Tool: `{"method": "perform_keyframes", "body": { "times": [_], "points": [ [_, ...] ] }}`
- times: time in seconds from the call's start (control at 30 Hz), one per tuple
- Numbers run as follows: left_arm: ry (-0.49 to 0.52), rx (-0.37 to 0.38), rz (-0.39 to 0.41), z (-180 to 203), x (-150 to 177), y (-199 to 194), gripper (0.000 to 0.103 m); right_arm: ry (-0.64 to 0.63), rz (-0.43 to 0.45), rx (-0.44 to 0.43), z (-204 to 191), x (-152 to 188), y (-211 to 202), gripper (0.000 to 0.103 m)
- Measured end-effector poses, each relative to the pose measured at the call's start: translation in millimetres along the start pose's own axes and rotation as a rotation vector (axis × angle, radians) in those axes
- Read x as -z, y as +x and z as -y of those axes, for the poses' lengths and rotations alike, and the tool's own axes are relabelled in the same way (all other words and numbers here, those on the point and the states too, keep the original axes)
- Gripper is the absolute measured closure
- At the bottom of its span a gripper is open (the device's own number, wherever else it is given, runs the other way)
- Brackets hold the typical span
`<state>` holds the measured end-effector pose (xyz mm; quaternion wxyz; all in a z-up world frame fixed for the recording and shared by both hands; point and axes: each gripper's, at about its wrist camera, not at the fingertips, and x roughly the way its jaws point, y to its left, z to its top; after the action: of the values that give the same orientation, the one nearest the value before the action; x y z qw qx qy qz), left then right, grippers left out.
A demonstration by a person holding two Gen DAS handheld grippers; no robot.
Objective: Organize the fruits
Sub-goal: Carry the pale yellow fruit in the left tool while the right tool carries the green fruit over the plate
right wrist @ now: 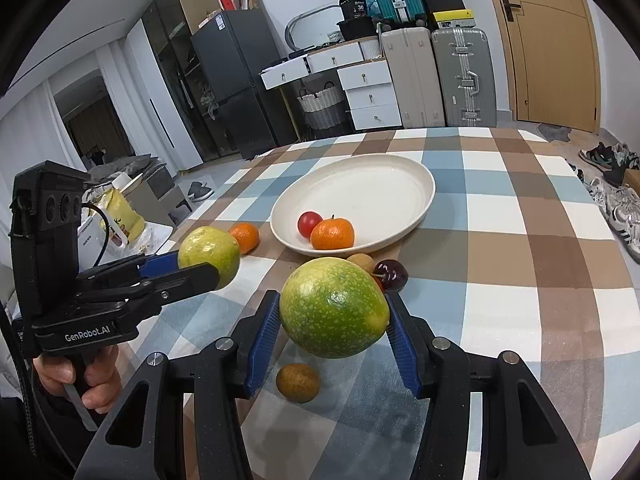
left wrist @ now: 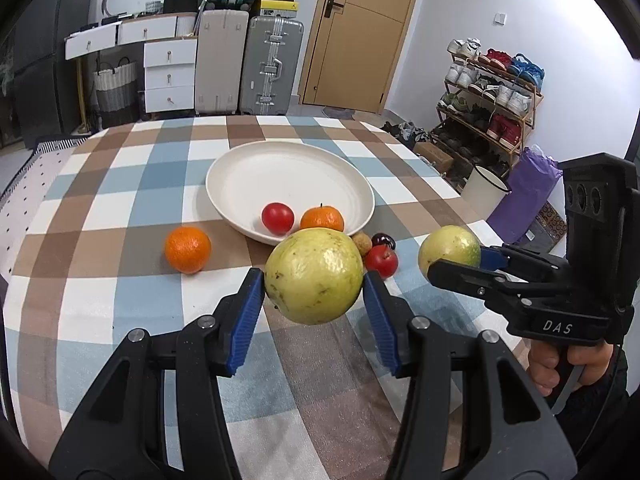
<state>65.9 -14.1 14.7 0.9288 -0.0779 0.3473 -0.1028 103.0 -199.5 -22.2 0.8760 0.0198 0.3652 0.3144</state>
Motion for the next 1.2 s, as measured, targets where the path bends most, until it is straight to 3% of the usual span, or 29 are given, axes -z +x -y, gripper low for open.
{"method": "perform_keyframes", "body": {
  "times": [0.43,1.2],
  "points": [
    [0.008,-0.043,0.035,0.8,-21.4,0.0,0.055,-0.008,0.03,0.0,7.9,-18.3,-2.2,0.05],
    [0.046,-0.083,0.074,-7.6,-72.1,45.6,0.055,-0.019,0.067,-0.001,12.6,-59.7,14.1,0.05]
  ]
}}
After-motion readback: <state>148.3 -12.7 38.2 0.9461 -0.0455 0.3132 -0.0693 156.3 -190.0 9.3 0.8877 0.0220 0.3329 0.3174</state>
